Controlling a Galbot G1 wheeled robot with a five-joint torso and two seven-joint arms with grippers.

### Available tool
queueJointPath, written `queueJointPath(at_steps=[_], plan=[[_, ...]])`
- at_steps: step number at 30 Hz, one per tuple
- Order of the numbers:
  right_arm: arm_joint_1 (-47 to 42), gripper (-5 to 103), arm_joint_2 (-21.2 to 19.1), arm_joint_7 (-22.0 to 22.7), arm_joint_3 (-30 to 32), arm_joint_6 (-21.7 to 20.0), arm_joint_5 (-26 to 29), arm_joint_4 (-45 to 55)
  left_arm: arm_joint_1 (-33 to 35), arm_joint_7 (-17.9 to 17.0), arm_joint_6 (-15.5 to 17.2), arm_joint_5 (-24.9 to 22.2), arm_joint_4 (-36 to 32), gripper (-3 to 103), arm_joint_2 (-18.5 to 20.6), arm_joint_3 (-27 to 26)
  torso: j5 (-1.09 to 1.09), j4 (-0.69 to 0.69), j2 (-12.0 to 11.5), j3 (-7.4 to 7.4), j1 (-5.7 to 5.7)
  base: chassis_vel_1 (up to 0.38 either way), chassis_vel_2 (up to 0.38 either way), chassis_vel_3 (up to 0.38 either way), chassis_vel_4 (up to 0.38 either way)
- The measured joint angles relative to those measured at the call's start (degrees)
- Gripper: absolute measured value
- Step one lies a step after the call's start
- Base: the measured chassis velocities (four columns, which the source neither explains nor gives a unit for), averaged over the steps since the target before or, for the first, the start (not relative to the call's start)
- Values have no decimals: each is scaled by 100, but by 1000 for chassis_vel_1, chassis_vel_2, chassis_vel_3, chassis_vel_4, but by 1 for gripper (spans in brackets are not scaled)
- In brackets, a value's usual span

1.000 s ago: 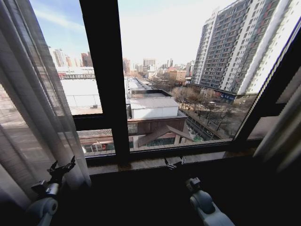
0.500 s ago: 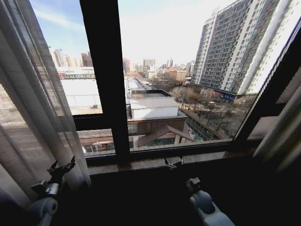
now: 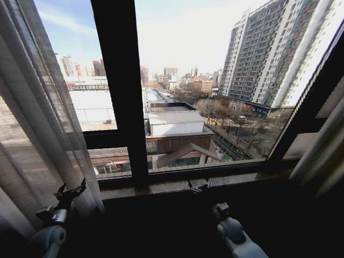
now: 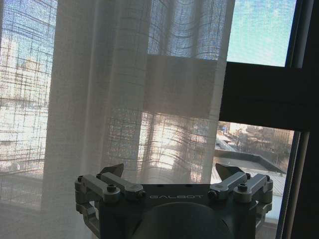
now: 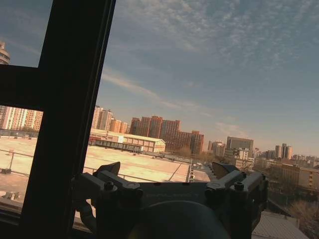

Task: Open the curtains by pulling them apart, changing their state from closed to fully open.

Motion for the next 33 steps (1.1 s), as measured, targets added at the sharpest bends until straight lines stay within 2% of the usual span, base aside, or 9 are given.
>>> queueJointPath(at_steps=[33], plan=[[0, 100, 0, 0, 0, 1, 0, 0, 0, 0, 0, 0, 0, 100, 0, 0, 0, 0, 0, 0, 0, 0, 0, 0, 0]])
